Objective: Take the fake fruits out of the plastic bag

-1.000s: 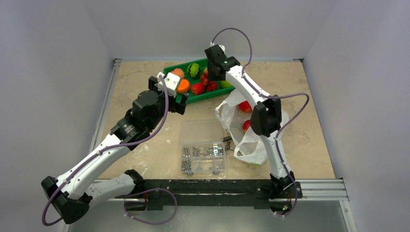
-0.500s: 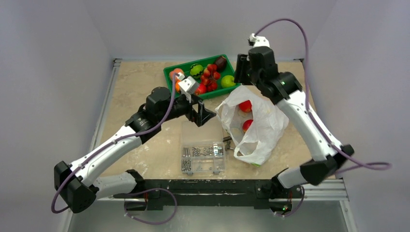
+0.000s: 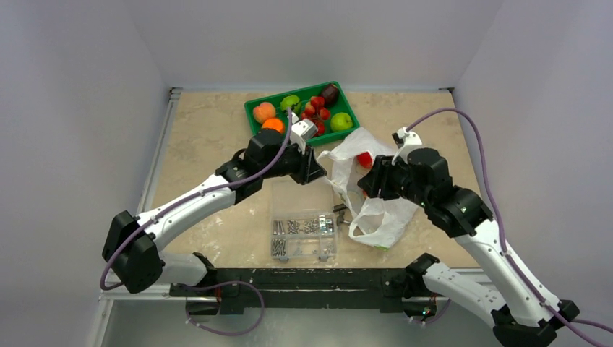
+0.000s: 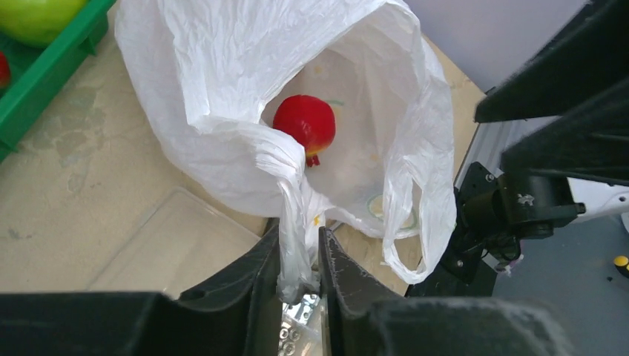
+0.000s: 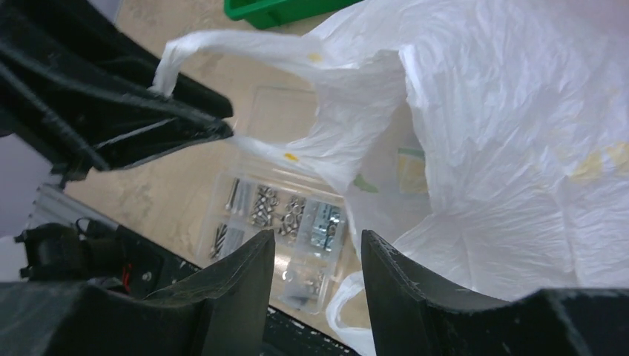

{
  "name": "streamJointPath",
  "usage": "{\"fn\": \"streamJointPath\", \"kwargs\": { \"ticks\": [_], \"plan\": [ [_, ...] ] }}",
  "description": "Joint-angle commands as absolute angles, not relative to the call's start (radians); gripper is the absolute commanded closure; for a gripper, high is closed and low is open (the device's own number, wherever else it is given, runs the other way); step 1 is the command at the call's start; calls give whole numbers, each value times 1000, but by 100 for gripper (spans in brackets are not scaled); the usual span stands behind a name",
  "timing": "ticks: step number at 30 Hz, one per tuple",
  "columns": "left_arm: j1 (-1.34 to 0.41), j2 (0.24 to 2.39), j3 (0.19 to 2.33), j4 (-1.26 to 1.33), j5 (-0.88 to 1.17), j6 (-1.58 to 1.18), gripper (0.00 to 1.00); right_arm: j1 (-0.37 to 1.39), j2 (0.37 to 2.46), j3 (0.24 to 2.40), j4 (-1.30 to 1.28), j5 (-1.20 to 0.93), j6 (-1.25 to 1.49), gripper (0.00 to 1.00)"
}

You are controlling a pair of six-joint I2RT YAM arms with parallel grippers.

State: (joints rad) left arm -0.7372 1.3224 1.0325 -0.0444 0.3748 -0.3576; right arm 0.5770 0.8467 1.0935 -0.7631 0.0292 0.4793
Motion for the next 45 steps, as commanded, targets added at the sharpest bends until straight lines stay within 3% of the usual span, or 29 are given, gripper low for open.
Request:
{"fn": "streamJointPath", "kwargs": {
  "ticks": [1, 5, 14, 21, 25, 30, 45],
  "plan": [
    [-744, 1336, 1088, -82, 305, -338, 88, 615, 791, 1038, -638, -81, 525, 54],
    [-745, 1353, 1088, -74, 324, -350, 100, 642, 849, 997, -604, -56, 553, 58],
    [-770, 1370, 1091, -67, 352, -356, 100, 650, 1095, 909, -502, 321, 671, 58],
    [-782, 1353, 1079, -86, 303, -324, 100, 577, 1170, 883, -777, 615, 1021, 61],
    [-793, 1358, 1083, -93, 300, -312, 100, 438, 1052, 749, -645, 527, 952, 58],
    [-795, 1375, 1093, -85, 317, -320, 100, 425, 1017, 697, -514, 461, 833, 46],
    [-793, 1405, 1131, -114, 341, -301, 100, 526, 1010, 799, -482, 248, 670, 47]
  ]
}}
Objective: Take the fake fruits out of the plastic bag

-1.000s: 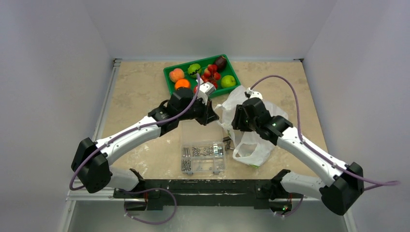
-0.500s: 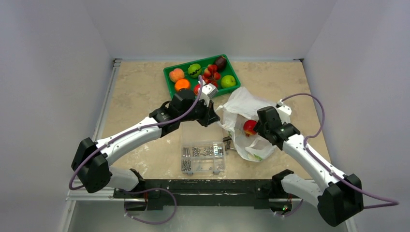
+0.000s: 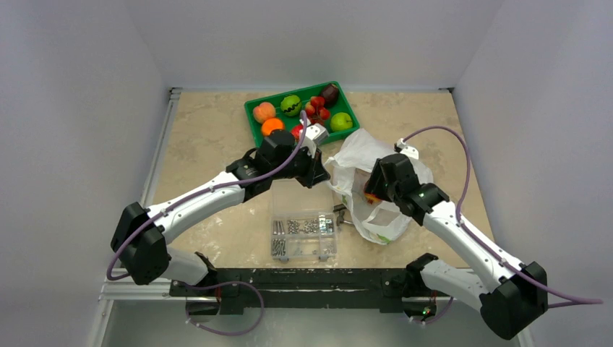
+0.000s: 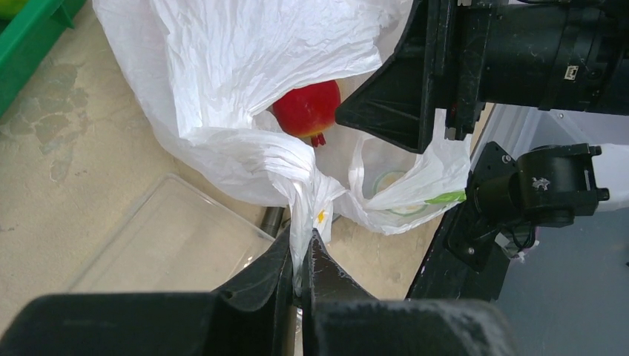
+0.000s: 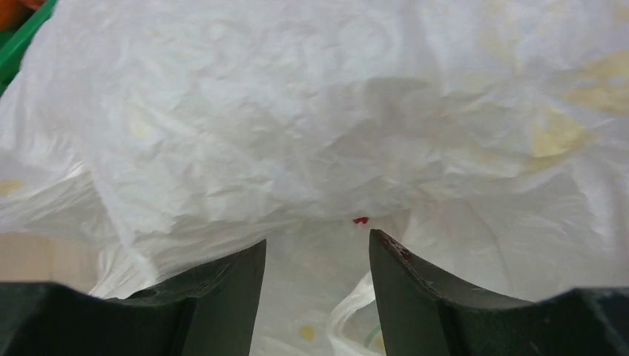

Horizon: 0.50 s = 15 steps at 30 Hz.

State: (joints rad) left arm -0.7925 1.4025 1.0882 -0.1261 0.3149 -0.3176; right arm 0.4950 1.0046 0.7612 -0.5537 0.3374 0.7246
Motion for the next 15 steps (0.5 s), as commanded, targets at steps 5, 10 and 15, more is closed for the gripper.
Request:
{"fn": "streamJointPath", "kwargs": {
  "ticks": [5, 10, 15],
  "plan": [
    [-795, 1401, 1128, -109, 350, -308, 100, 536, 1105, 838, -435, 283, 665, 50],
    [-795, 1413, 1129, -113, 354, -309, 100, 536, 1204, 861, -508, 461, 719, 48],
    [-795, 1424, 1144, -129, 354, -303, 100, 536, 1249, 855, -546, 563, 720, 39]
  ]
}}
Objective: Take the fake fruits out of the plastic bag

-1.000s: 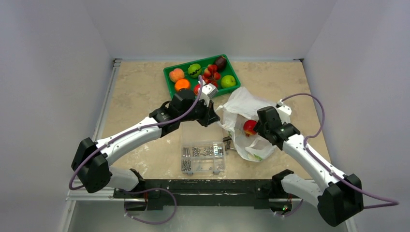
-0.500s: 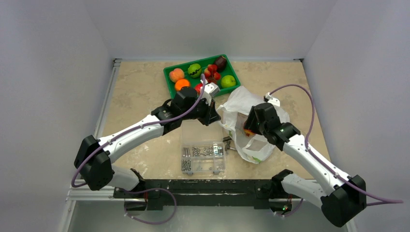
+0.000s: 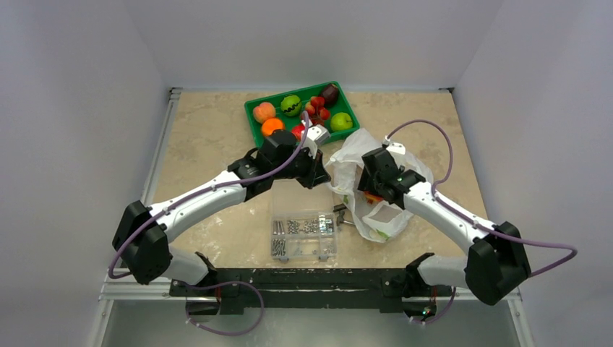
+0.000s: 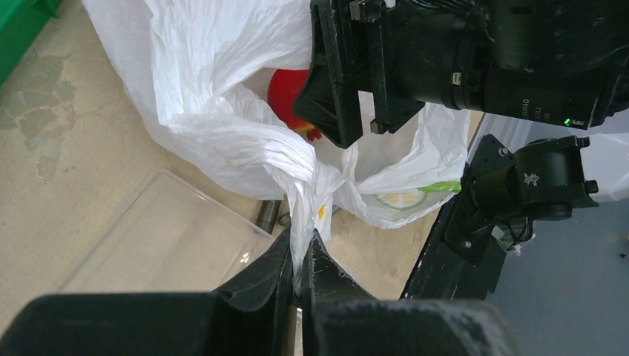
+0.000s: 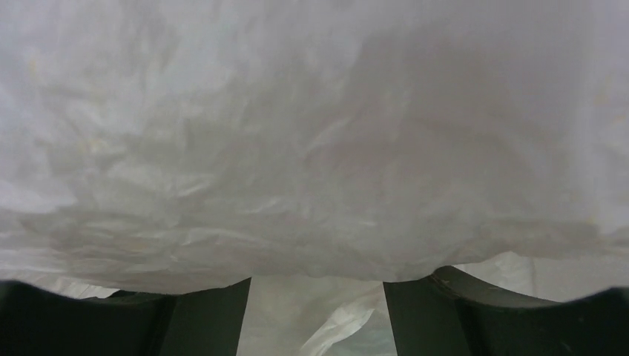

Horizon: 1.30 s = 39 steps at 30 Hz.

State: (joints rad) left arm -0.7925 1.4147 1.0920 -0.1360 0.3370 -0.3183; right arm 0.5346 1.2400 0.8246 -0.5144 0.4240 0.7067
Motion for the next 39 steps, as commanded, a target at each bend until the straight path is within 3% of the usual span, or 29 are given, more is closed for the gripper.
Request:
{"fn": "streamJointPath", "kwargs": {
  "ticks": [1, 8, 16, 18, 26, 30, 35, 39],
  "plan": [
    [-795, 1424, 1143, -128, 352, -304, 100, 536, 1253, 849, -543, 577, 721, 37],
    [-795, 1444, 1150, -126, 365, -317, 100, 535, 1335, 841, -477, 604, 704, 25],
    [-795, 1447, 1159, -135, 358, -308, 100, 535, 1380, 819, -456, 604, 714, 29],
    [-795, 1453, 1164, -143, 359, -308, 100, 535, 1359, 818, -457, 605, 705, 35],
    [-795, 1449, 1172, -165, 322, -304, 100, 537, 1181, 785, -447, 490, 662, 84],
    [-795, 1457, 1176, -163, 318, -307, 100, 536, 1036, 777, -440, 381, 624, 99],
    [-795, 1471, 1188, -164, 324, -322, 99, 536, 885, 838, -485, 288, 605, 100],
    [-795, 1463, 1192, -180, 308, -316, 88, 536, 819, 920, -506, 262, 601, 100]
  ]
}}
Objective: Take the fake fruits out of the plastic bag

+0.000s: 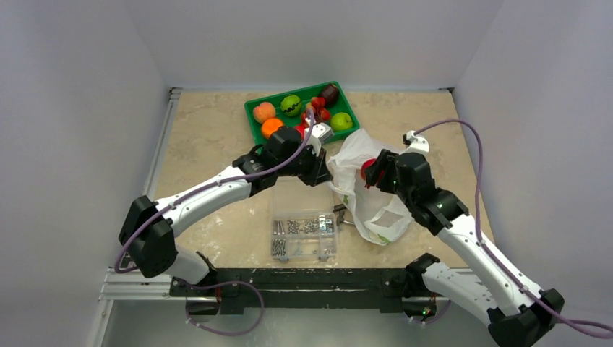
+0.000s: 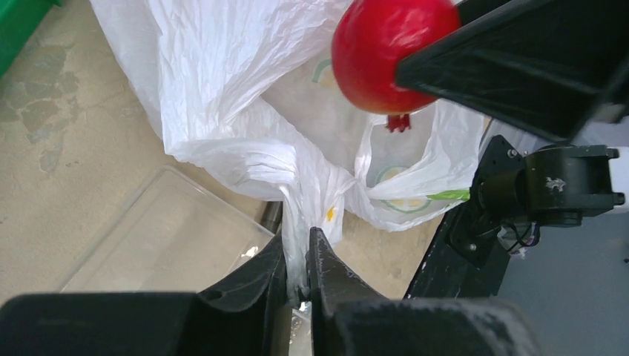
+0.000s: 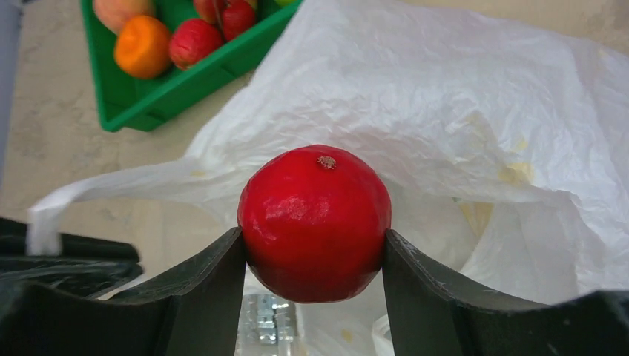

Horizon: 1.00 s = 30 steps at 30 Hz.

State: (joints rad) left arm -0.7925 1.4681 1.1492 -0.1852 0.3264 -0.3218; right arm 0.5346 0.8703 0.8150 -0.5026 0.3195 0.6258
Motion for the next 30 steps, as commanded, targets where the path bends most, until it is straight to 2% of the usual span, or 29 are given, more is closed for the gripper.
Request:
{"fn": "streamJointPath", "kwargs": {
  "ticks": [1, 6, 9, 11, 15, 25, 30],
  "plan": [
    [-795, 1456, 1186, -177, 300, -315, 82, 537, 813, 943, -507, 259, 601, 100],
    [-790, 1435, 1186, -178, 287, -312, 47, 536, 834, 1062, -503, 279, 577, 100],
    [-785, 1409, 1193, -202, 249, -292, 34, 536, 878, 1117, -463, 286, 553, 100],
    [-779, 1380, 1188, -207, 213, -278, 21, 535, 916, 1146, -426, 295, 533, 100],
    [-774, 1289, 1161, -207, 98, -227, 7, 537, 1030, 1207, -318, 301, 525, 100],
    [-739, 1061, 1036, -96, -411, -153, 6, 560, 1470, 1431, -100, 276, 544, 100],
    [-711, 1014, 1016, -81, -527, -151, 7, 599, 1684, 1600, -90, 310, 553, 100]
  ]
}}
